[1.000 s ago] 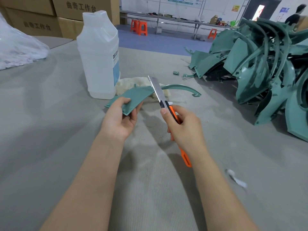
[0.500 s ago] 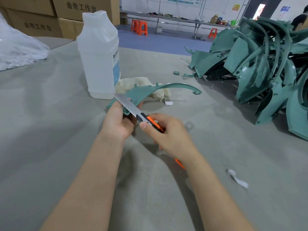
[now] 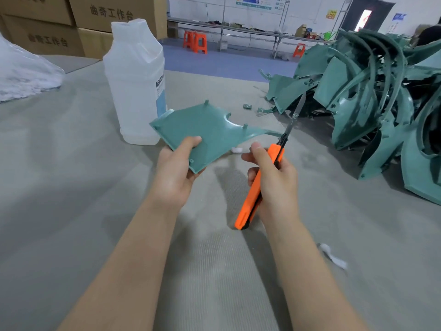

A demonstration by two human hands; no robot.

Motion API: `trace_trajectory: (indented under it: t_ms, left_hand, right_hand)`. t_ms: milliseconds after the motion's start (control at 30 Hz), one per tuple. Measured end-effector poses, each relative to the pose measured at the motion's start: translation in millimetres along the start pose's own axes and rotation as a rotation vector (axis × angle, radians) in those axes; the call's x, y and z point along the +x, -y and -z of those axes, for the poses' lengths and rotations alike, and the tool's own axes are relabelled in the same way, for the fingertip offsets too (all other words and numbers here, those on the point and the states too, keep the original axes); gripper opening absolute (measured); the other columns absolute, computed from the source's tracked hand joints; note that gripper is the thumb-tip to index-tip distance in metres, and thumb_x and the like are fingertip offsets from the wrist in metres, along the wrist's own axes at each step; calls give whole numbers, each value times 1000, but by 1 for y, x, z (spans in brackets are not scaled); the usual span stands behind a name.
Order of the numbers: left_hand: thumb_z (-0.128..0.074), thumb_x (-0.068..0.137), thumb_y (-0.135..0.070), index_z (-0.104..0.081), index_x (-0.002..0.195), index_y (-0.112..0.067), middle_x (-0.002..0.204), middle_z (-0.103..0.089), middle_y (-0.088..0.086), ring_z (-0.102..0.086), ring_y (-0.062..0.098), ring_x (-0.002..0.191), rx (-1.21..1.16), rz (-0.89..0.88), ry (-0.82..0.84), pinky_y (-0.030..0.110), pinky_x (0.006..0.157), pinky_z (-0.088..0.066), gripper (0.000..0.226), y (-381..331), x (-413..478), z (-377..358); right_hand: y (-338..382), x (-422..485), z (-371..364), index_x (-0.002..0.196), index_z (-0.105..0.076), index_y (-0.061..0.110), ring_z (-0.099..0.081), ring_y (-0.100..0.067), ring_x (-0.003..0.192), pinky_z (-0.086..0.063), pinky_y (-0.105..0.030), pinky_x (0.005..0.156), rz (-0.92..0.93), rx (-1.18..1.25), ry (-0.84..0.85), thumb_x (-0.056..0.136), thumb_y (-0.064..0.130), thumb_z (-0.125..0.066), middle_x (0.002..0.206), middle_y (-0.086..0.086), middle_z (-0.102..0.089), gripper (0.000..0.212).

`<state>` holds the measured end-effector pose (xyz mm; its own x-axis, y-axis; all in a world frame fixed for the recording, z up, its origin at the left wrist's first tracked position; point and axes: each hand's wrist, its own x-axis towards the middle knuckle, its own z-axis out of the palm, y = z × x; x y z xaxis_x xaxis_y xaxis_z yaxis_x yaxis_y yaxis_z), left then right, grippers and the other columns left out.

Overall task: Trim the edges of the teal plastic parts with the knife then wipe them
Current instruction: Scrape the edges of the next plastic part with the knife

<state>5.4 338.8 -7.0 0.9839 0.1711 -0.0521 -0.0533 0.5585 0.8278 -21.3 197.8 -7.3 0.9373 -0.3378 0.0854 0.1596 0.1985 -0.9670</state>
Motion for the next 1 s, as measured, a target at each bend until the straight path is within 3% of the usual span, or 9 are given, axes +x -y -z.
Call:
trace_trajectory:
  t_ms: [167, 367, 467, 567, 667, 767, 900, 1000]
  left_hand:
    - [-60, 89, -10, -61, 112, -19, 99, -74, -7, -71, 11, 89, 104, -87, 55, 24, 66, -55, 25, 3, -1, -3]
    - [-64, 87, -11, -63, 101, -23, 100, -73, -7, -69, 14, 97, 229, -165, 33, 38, 88, -54, 18, 6, -1, -3]
    - [-61, 88, -7, -64, 96, -22, 93, -74, -9, -70, 12, 92, 175, -204, 24, 33, 83, -54, 17, 3, -1, -1]
    - [-57, 91, -4, -63, 102, -18, 97, -72, -5, -70, 11, 89, 54, -208, 11, 26, 73, -56, 19, -2, 1, 0]
    - [-56, 91, -5, -63, 104, -19, 96, -72, -5, -69, 9, 86, 3, -183, -12, 23, 66, -55, 20, -2, 1, -1]
    - [-55, 92, -6, -63, 103, -21, 92, -72, -8, -69, 8, 83, -30, -163, 5, 21, 63, -54, 20, -1, 0, -2]
    - [-55, 92, -7, -63, 105, -20, 95, -72, -6, -69, 11, 87, -88, -138, 4, 24, 67, -55, 19, 0, 1, -2]
    - [-56, 92, -6, -64, 102, -18, 93, -74, -4, -70, 12, 84, -173, -104, -5, 23, 65, -56, 17, 0, 3, -2]
  right_hand:
    - [1, 0, 1, 68, -56, 18, -40, -10, 44, -38, -18, 44, -4, -19, -28, 89, 23, -66, 74, -1, -74, 24]
    - [0, 6, 5, 67, -56, 15, -42, -11, 45, -36, -19, 43, -29, -39, -38, 86, 14, -63, 58, 1, -65, 21]
    - [5, 13, 16, 55, -57, 18, -43, -9, 43, -36, -21, 44, -20, -14, -147, 84, 12, -62, 52, 4, -58, 30]
    - [7, 22, 29, 62, -47, 16, -42, -11, 42, -37, -24, 47, 35, -26, -216, 87, 15, -62, 47, 6, -50, 29]
    - [1, 22, 26, 66, -38, 19, -37, -17, 49, -36, -30, 51, 99, -182, -122, 89, 43, -62, 56, -3, -36, 40]
    - [-5, 16, 12, 72, -42, 15, -42, -21, 59, -39, -36, 59, 151, -338, -51, 80, 73, -40, 59, 2, -39, 58]
    - [-13, 8, 6, 70, -45, 19, -41, -6, 50, -31, -19, 49, 385, -606, 38, 93, 56, -47, 52, 13, -46, 43]
    - [-11, 5, 6, 74, -51, 23, -44, -4, 51, -33, -15, 48, 446, -652, 52, 89, 53, -56, 52, 16, -48, 35]
